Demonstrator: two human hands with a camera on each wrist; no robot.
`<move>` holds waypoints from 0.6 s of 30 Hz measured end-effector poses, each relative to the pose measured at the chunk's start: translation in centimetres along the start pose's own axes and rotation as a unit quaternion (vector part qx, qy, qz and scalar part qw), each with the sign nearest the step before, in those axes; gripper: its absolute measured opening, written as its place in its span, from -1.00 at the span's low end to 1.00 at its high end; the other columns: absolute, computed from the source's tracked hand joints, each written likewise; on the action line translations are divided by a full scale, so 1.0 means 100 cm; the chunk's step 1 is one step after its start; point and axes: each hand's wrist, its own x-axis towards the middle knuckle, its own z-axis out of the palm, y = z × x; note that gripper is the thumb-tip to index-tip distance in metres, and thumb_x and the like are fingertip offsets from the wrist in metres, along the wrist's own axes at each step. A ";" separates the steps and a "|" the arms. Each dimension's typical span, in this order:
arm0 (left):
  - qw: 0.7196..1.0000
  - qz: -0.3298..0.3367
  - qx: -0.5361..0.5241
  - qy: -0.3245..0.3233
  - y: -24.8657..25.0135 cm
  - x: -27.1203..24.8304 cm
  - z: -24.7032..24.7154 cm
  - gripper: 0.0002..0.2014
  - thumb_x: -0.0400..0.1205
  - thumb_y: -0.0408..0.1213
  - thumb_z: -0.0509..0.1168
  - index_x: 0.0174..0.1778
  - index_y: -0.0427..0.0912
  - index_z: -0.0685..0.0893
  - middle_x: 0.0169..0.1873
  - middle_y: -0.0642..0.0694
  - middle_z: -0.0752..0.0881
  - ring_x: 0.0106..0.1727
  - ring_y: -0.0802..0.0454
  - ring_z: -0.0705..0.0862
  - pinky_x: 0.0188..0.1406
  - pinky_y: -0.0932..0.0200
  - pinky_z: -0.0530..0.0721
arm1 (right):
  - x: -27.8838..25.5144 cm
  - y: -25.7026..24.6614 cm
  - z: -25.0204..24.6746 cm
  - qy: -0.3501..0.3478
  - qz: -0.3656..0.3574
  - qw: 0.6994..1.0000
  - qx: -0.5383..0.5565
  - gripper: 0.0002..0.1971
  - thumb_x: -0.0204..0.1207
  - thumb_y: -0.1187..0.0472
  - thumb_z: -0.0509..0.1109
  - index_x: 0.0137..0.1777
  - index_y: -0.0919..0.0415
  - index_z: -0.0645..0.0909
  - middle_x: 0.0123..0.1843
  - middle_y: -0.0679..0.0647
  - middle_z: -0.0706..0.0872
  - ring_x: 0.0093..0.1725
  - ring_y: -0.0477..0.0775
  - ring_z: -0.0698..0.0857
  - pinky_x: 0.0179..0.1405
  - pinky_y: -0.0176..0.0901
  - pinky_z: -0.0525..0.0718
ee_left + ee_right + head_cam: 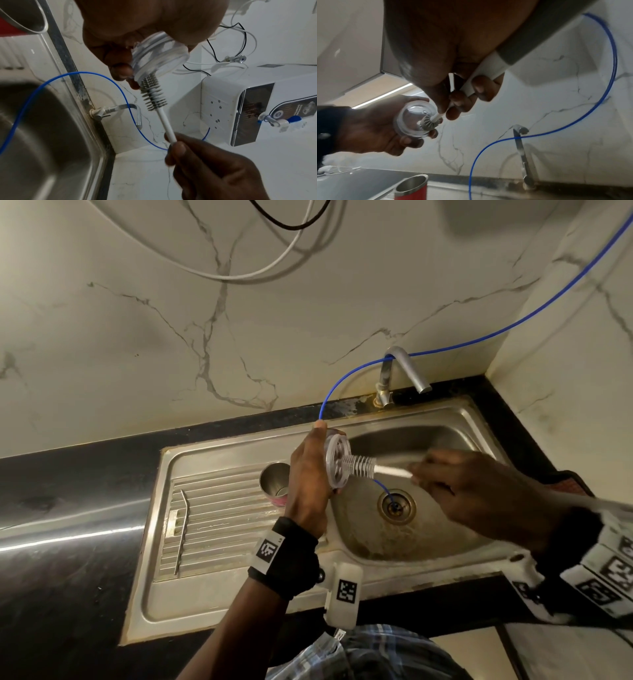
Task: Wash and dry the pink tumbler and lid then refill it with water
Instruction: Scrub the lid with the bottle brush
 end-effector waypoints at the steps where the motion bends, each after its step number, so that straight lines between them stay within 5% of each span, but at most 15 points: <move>1: 1.000 -0.001 0.001 -0.005 -0.001 0.000 0.001 -0.44 0.85 0.18 0.13 0.18 -0.24 0.82 -0.16 -0.15 0.78 -0.26 0.09 0.71 -0.44 0.29 0.63 | 0.004 0.002 -0.005 0.009 -0.006 1.000 -0.028 -0.58 0.74 -0.01 0.18 0.45 0.11 0.67 -0.04 -0.16 0.57 -0.41 -0.21 0.51 -0.45 -0.37 0.49; 5: 1.000 0.003 -0.002 -0.016 0.002 0.002 0.002 -0.41 0.84 0.20 0.14 0.21 -0.28 0.80 -0.16 -0.15 0.78 -0.23 0.08 0.70 -0.40 0.28 0.62 | 0.006 -0.001 -0.008 0.031 -0.036 0.992 -0.114 -0.51 0.73 0.15 0.30 0.66 0.13 0.46 0.05 -0.02 0.60 -0.43 -0.15 0.47 -0.57 -0.18 0.64; 8: 1.000 0.009 0.001 -0.010 0.006 0.005 -0.001 -0.45 0.86 0.18 0.13 0.20 -0.27 0.76 -0.21 -0.09 0.76 -0.33 0.17 0.71 -0.43 0.31 0.64 | 0.000 -0.009 0.009 0.034 -0.017 0.995 -0.096 -0.45 0.62 0.26 0.48 0.60 0.07 0.51 0.08 -0.01 0.61 -0.31 -0.11 0.56 -0.49 -0.06 0.72; 10: 1.000 0.012 0.009 -0.001 0.006 0.009 -0.004 -0.47 0.86 0.21 0.14 0.12 -0.22 0.75 -0.24 -0.10 0.69 -0.32 0.10 0.64 -0.43 0.26 0.61 | -0.007 -0.017 0.018 0.028 -0.025 0.997 -0.065 -0.52 0.63 0.21 0.43 0.56 0.05 0.55 0.08 -0.03 0.62 -0.27 -0.06 0.62 -0.42 0.00 0.74; 13: 1.000 0.006 -0.013 0.006 0.004 0.012 -0.007 -0.44 0.82 0.27 0.16 0.08 -0.19 0.79 -0.21 -0.14 0.71 -0.22 -0.01 0.66 -0.32 0.14 0.64 | -0.011 -0.028 0.010 0.046 -0.038 0.998 -0.006 -0.58 0.72 0.07 0.22 0.53 0.04 0.60 0.06 -0.08 0.64 -0.28 -0.12 0.62 -0.40 -0.06 0.71; 18: 1.000 0.004 0.007 0.004 -0.003 0.009 -0.003 -0.45 0.85 0.21 0.13 0.13 -0.18 0.83 -0.12 -0.16 0.79 -0.15 0.00 0.72 -0.31 0.18 0.69 | -0.006 -0.020 0.008 0.025 -0.019 0.999 0.024 -0.61 0.71 0.05 0.27 0.52 -0.04 0.62 0.05 -0.19 0.65 -0.22 -0.18 0.63 -0.32 -0.17 0.70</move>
